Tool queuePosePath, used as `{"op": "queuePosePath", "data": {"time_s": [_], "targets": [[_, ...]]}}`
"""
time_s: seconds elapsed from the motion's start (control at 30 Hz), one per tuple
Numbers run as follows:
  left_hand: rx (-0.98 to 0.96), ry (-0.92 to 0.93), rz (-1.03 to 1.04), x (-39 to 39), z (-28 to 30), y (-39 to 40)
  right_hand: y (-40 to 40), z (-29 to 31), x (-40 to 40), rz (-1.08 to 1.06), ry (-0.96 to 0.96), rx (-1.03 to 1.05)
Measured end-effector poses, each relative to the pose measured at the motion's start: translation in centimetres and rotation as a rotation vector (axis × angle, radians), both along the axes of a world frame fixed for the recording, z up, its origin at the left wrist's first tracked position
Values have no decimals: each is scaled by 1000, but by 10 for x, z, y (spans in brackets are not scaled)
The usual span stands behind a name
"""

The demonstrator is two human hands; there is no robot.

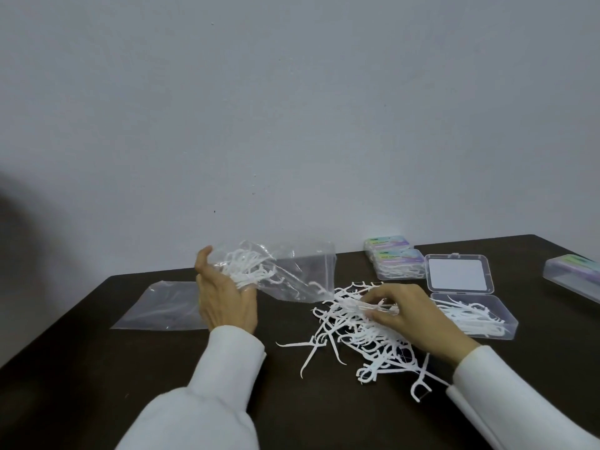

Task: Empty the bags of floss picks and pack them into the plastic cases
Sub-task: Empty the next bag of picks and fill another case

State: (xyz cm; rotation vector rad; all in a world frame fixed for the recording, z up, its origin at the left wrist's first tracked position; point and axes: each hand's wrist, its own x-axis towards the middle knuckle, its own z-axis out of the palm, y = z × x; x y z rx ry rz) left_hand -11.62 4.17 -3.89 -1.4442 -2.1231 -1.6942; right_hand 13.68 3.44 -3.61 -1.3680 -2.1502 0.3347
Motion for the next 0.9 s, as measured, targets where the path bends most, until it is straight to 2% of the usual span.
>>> {"op": "queuePosePath", "data": {"time_s": [0.17, 0.27, 0.37, 0.53, 0.7, 0.9], "targets": [[34, -111, 0, 0, 3, 0, 1, -4, 1, -38, -101, 51], [27, -97, -25, 5, 1, 0, 0, 0, -2, -20, 110, 171], [31, -79, -73, 15, 0, -2, -6, 10, -4, 32, 358, 161], [79, 7, -277, 33, -2, -5, -10, 16, -4, 112, 479, 144], [97, 213, -411, 37, -5, -5, -8, 17, -2, 166, 460, 18], [89, 144, -358, 26, 1, -6, -3, 12, 2, 175, 479, 37]]}}
